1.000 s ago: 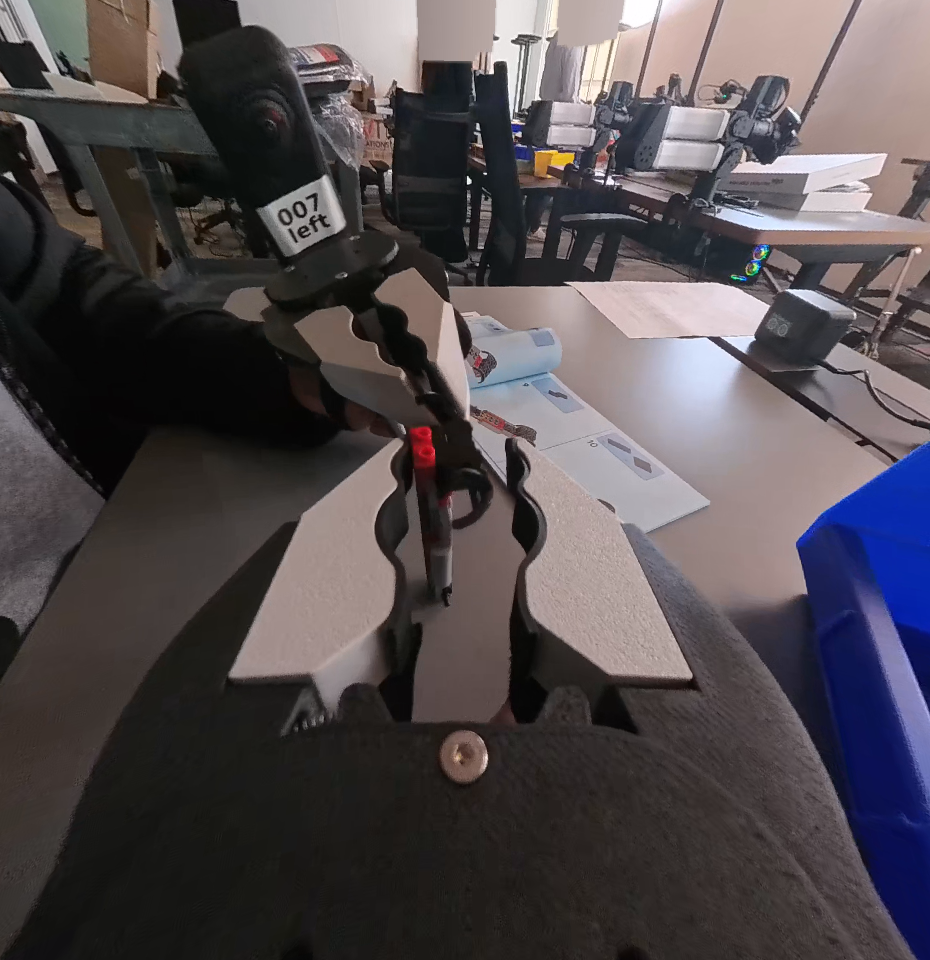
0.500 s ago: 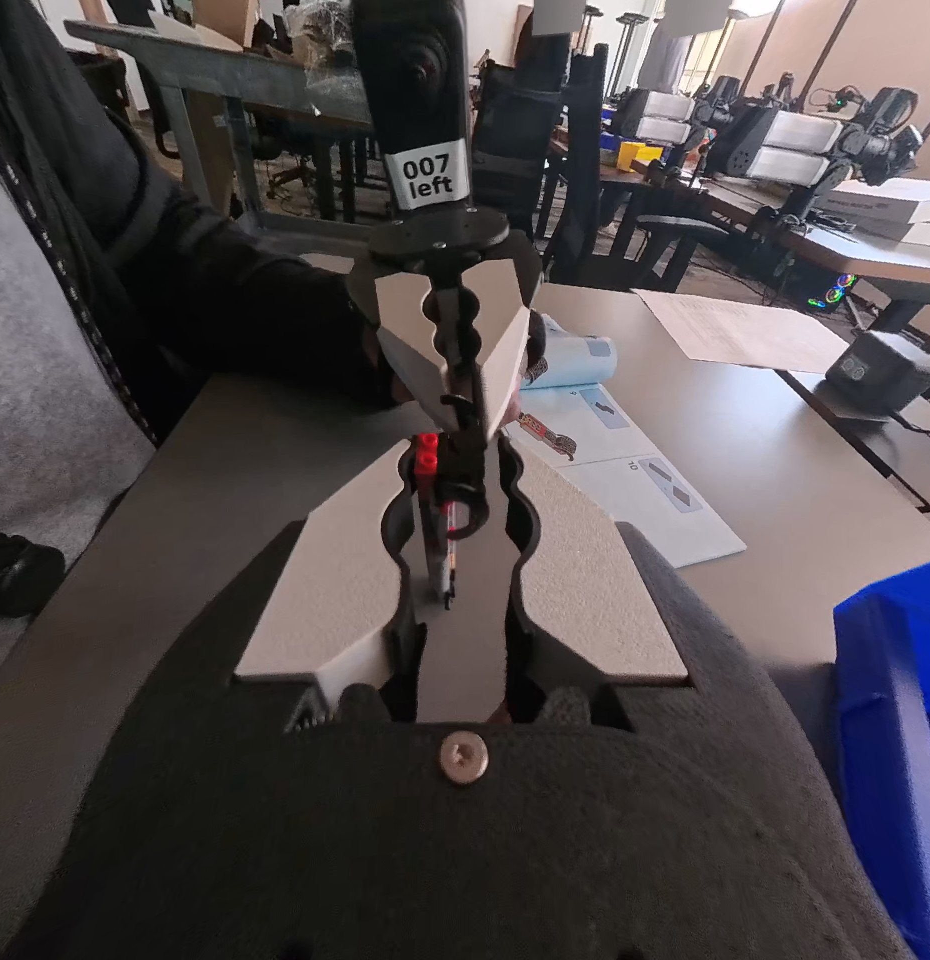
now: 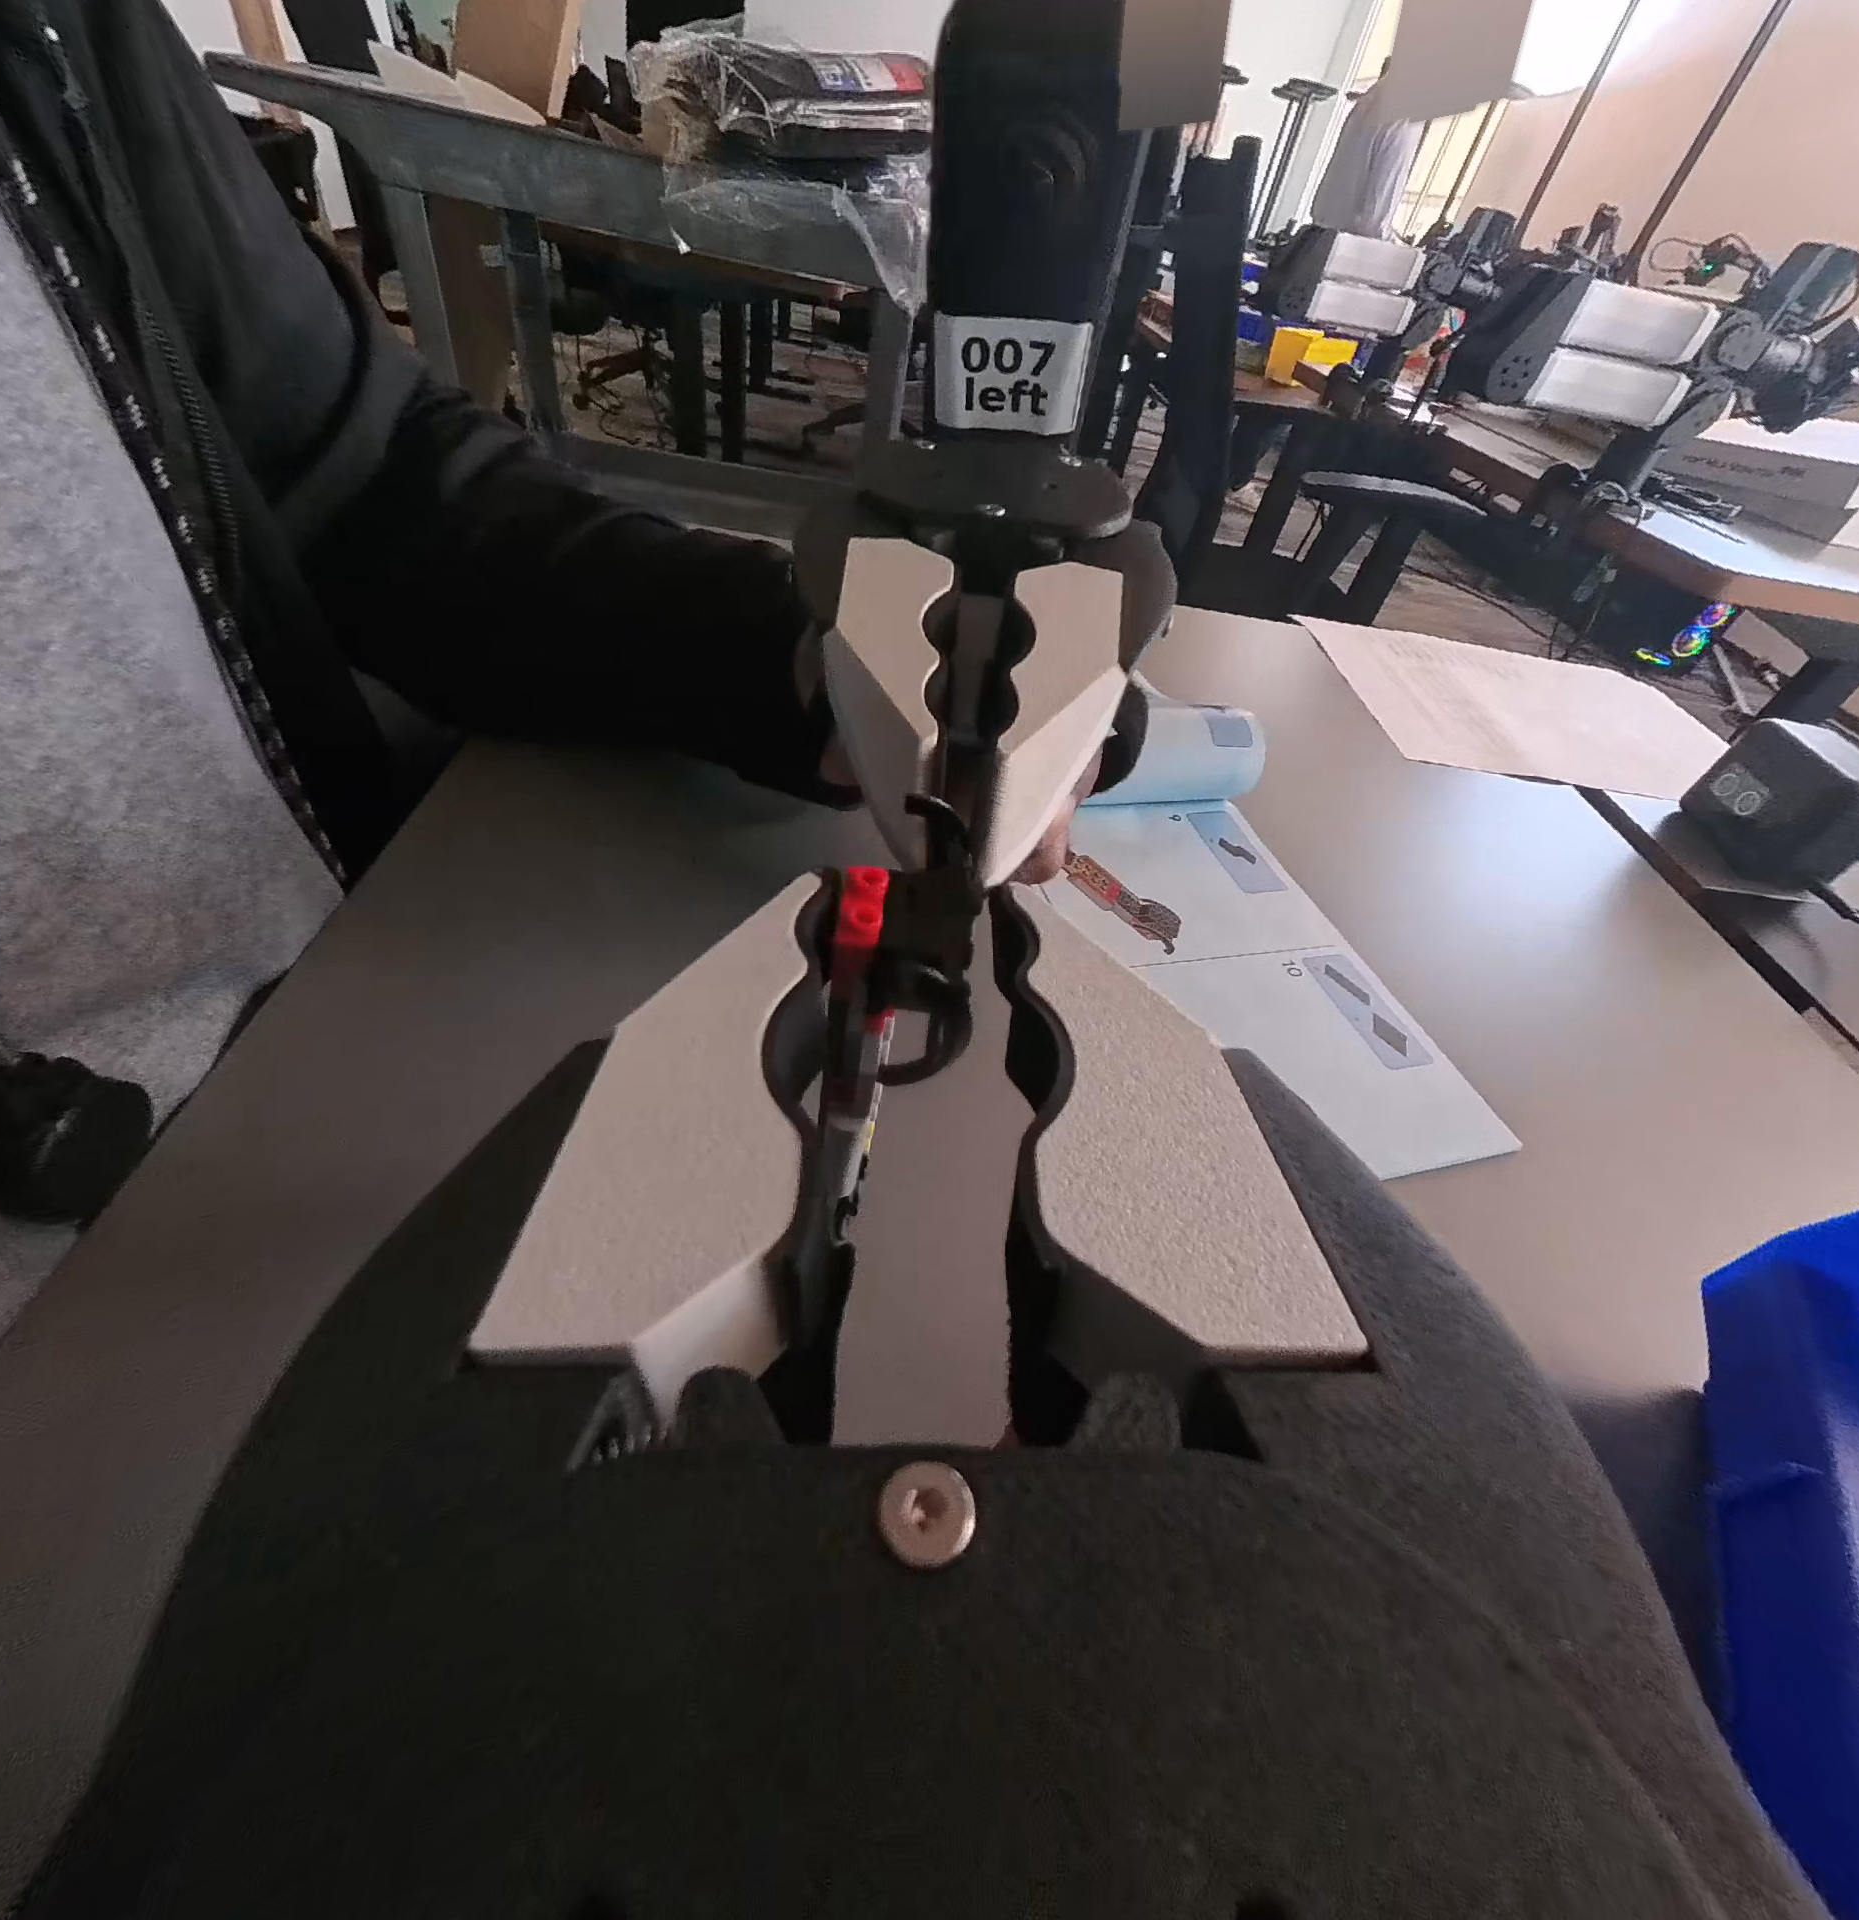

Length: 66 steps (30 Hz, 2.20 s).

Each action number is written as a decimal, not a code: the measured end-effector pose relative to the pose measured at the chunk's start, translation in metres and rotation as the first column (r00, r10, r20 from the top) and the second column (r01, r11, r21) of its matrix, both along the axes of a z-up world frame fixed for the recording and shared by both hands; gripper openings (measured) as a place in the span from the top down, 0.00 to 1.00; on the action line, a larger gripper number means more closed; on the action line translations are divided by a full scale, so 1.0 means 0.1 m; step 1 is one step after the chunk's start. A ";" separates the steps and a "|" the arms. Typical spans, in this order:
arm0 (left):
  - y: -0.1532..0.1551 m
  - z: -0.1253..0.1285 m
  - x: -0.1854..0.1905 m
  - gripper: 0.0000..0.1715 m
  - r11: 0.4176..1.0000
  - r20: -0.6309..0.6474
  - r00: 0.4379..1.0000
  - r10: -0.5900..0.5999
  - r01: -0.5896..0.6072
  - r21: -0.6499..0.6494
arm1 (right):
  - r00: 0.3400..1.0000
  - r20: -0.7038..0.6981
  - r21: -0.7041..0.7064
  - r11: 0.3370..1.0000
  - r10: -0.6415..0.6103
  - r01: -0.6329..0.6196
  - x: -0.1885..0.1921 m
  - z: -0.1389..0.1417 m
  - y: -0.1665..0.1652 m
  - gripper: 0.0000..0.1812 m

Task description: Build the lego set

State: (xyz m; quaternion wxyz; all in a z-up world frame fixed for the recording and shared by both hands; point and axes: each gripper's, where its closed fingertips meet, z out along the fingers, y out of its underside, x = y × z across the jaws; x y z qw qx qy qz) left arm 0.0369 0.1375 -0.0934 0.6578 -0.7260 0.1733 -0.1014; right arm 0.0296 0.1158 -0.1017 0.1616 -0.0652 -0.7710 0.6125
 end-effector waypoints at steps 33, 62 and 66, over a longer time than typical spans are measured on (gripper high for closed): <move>-0.11 0.07 -0.02 0.98 0.989 -0.076 0.991 0.111 -0.103 0.109 | 1.000 0.022 -0.025 1.000 0.004 -0.003 0.02 0.02 -0.05 0.86; -0.16 0.08 0.13 0.98 0.995 -0.078 0.995 -0.060 0.067 0.078 | 0.986 0.092 -0.069 0.989 0.137 -0.131 0.22 0.01 -0.15 0.85; -0.18 0.06 0.15 0.98 0.995 -0.048 0.996 -0.077 0.080 0.058 | 0.984 0.100 -0.059 0.988 0.147 -0.142 0.23 0.00 -0.16 0.86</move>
